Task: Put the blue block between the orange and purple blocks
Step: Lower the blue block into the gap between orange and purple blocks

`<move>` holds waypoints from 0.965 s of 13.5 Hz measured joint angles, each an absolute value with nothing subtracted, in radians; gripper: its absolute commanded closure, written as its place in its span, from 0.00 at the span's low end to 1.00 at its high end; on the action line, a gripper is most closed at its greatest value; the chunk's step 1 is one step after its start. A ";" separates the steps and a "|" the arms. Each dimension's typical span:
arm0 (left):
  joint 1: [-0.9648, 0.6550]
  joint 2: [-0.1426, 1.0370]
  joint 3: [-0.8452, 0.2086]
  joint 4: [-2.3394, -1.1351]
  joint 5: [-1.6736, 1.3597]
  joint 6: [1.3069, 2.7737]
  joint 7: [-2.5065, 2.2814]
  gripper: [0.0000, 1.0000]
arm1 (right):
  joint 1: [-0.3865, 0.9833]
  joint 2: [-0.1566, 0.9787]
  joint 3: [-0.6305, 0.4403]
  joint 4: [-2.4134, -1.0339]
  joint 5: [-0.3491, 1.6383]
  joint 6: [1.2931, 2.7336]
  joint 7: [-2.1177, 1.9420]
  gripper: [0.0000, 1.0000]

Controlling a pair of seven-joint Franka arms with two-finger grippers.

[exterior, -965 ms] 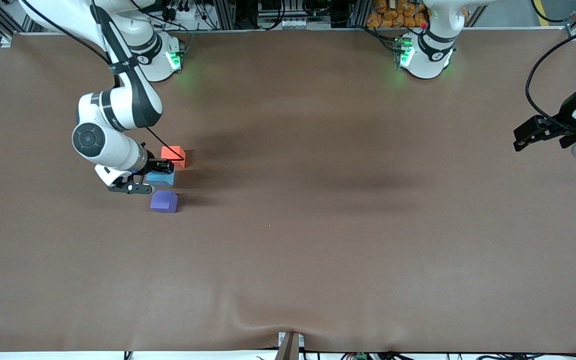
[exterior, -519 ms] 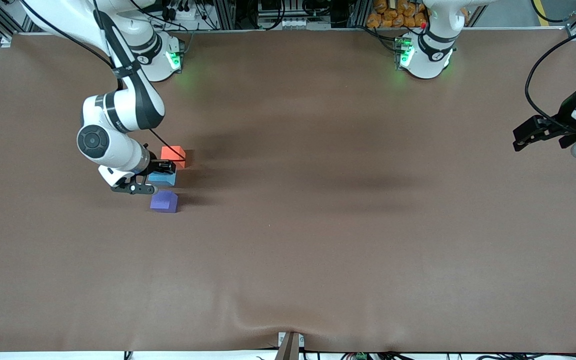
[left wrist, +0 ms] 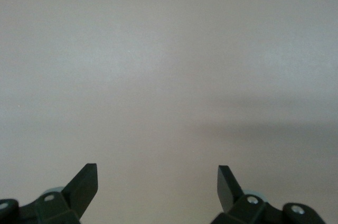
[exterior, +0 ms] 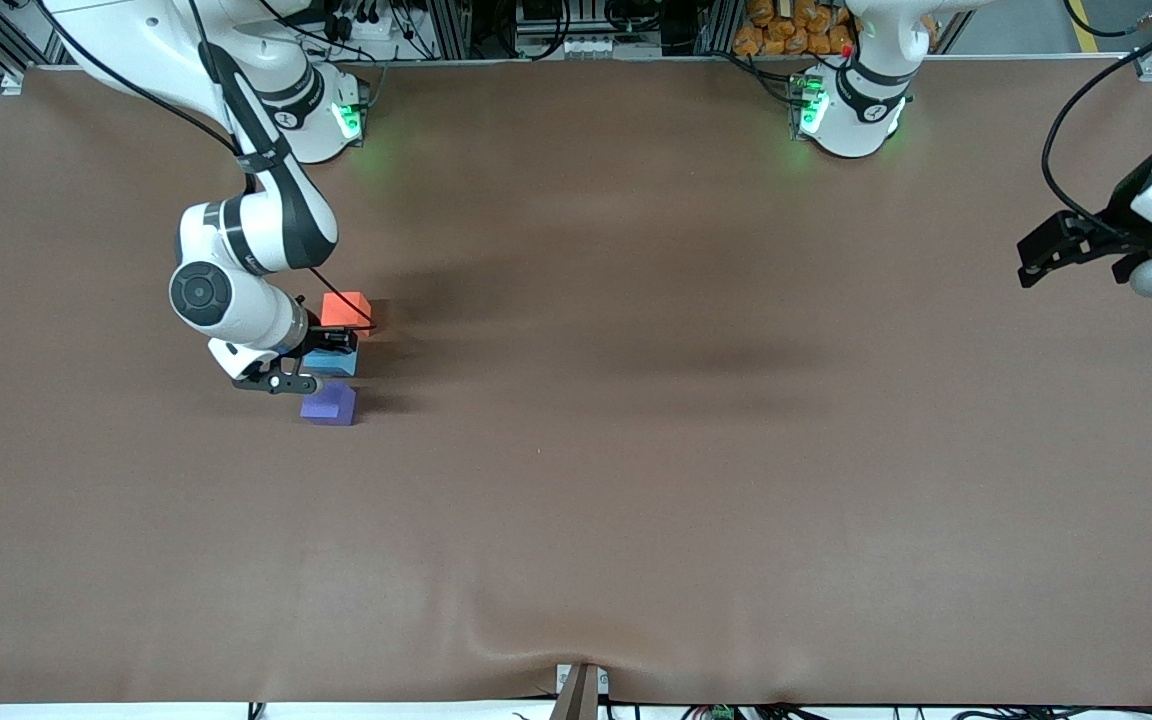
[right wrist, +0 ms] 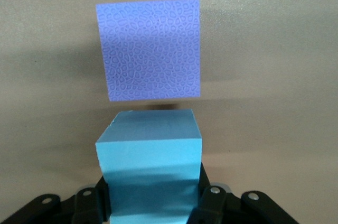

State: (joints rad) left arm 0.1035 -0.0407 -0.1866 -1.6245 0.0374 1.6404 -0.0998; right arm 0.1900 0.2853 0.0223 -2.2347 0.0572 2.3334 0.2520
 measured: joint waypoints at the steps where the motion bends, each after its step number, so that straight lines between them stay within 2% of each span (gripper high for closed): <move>1: 0.104 -0.054 -0.186 -1.624 0.014 1.626 -0.100 0.00 | 0.190 0.297 0.022 -2.240 0.057 2.351 0.252 1.00; 4: 0.104 -0.059 -0.188 -1.625 0.006 1.614 -0.100 0.00 | 0.190 0.320 0.022 -2.255 0.057 2.390 0.252 1.00; 6: 0.104 -0.059 -0.194 -1.625 0.006 1.610 -0.100 0.00 | 0.190 0.327 0.022 -2.260 0.057 2.399 0.252 0.85; 7: 0.104 -0.059 -0.196 -1.625 0.006 1.610 -0.100 0.00 | 0.190 0.328 0.022 -2.261 0.057 2.402 0.252 0.70; 8: 0.104 -0.059 -0.197 -1.626 0.006 1.609 -0.100 0.00 | 0.190 0.328 0.022 -2.261 0.057 2.402 0.252 0.15; 9: 0.104 -0.059 -0.197 -1.627 0.006 1.609 -0.100 0.00 | 0.190 0.328 0.022 -2.261 0.057 2.402 0.252 0.00; 13: 0.104 -0.058 -0.197 -1.627 0.006 1.609 -0.100 0.00 | 0.184 0.330 0.020 -2.259 0.058 2.399 0.254 0.00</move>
